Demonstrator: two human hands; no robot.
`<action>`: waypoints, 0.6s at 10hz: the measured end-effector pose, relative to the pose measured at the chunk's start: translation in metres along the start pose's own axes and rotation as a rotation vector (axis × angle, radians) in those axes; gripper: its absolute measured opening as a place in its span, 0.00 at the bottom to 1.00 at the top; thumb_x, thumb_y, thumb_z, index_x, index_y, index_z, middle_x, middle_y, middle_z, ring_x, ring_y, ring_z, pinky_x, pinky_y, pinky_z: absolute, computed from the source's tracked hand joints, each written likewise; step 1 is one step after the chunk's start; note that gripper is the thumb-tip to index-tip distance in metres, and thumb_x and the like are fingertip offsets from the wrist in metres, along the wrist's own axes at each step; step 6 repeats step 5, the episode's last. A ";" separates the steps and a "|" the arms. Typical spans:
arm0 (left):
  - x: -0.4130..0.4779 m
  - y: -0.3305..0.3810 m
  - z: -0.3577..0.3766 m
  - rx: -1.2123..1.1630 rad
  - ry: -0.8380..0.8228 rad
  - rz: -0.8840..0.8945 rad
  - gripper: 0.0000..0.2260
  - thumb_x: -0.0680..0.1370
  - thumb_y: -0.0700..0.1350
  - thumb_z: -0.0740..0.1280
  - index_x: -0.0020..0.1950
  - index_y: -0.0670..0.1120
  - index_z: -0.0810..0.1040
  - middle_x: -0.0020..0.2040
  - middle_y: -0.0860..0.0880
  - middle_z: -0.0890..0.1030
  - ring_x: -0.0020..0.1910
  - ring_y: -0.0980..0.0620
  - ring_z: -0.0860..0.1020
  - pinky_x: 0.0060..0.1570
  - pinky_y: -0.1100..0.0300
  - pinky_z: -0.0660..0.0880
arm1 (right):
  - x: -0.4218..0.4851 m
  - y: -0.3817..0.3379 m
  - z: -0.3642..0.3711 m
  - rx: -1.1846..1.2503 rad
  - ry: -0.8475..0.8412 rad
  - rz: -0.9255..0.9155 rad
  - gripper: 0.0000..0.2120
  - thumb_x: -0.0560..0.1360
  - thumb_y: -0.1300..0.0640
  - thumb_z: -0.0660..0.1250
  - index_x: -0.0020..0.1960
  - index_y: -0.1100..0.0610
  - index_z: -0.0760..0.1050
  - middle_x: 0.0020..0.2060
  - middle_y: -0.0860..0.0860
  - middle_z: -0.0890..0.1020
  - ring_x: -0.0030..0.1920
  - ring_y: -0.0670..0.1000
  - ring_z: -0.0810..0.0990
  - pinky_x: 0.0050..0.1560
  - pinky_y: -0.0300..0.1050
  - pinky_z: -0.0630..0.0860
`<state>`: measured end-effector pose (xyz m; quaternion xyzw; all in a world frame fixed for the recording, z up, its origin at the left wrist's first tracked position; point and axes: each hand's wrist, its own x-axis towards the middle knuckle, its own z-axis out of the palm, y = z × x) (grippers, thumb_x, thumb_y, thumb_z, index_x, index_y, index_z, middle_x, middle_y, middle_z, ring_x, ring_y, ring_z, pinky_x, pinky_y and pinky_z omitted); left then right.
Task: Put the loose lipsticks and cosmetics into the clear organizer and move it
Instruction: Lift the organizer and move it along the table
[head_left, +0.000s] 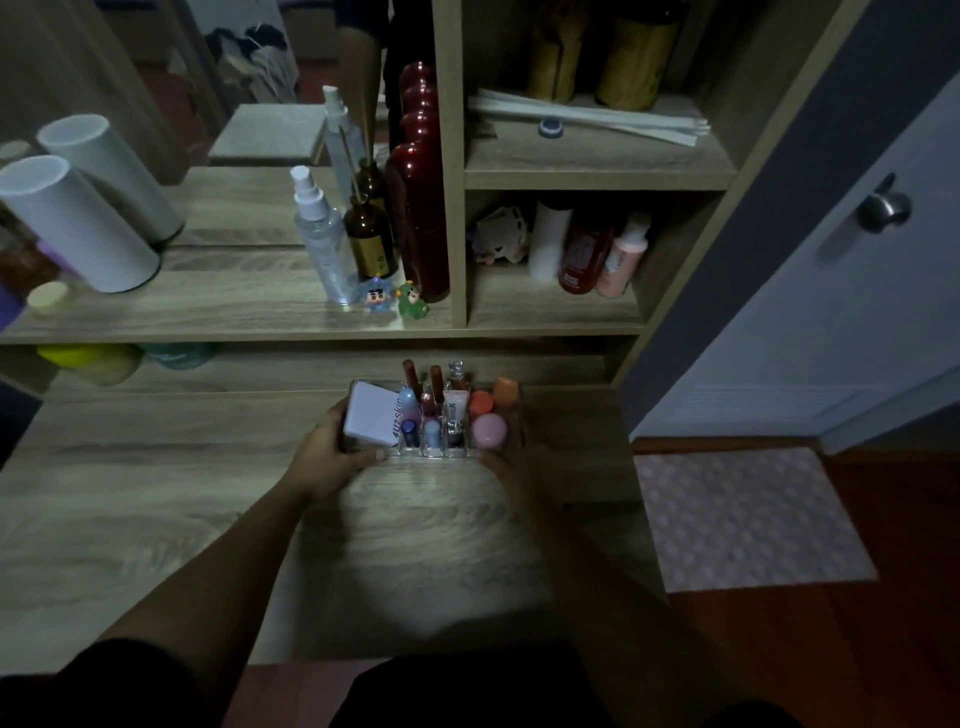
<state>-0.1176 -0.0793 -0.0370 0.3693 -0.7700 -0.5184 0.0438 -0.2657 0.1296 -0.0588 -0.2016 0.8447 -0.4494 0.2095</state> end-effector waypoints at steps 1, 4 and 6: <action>-0.003 0.005 0.000 0.019 -0.007 -0.012 0.39 0.67 0.36 0.76 0.72 0.49 0.60 0.61 0.46 0.76 0.57 0.48 0.76 0.50 0.59 0.74 | 0.000 -0.001 -0.001 -0.015 -0.022 -0.034 0.33 0.69 0.57 0.74 0.70 0.59 0.63 0.62 0.58 0.77 0.61 0.58 0.76 0.59 0.40 0.64; -0.019 0.033 0.000 0.246 0.061 -0.085 0.49 0.68 0.42 0.76 0.76 0.42 0.44 0.76 0.38 0.58 0.74 0.38 0.58 0.72 0.39 0.60 | -0.004 -0.015 -0.013 0.028 0.059 -0.237 0.35 0.66 0.59 0.75 0.70 0.58 0.63 0.62 0.57 0.75 0.60 0.52 0.74 0.59 0.49 0.74; -0.018 0.036 0.003 0.306 0.052 -0.056 0.46 0.70 0.44 0.75 0.76 0.42 0.47 0.77 0.39 0.57 0.74 0.38 0.57 0.72 0.42 0.60 | 0.000 -0.012 -0.015 -0.081 0.018 -0.233 0.35 0.68 0.54 0.74 0.70 0.55 0.63 0.62 0.55 0.75 0.61 0.53 0.74 0.59 0.53 0.74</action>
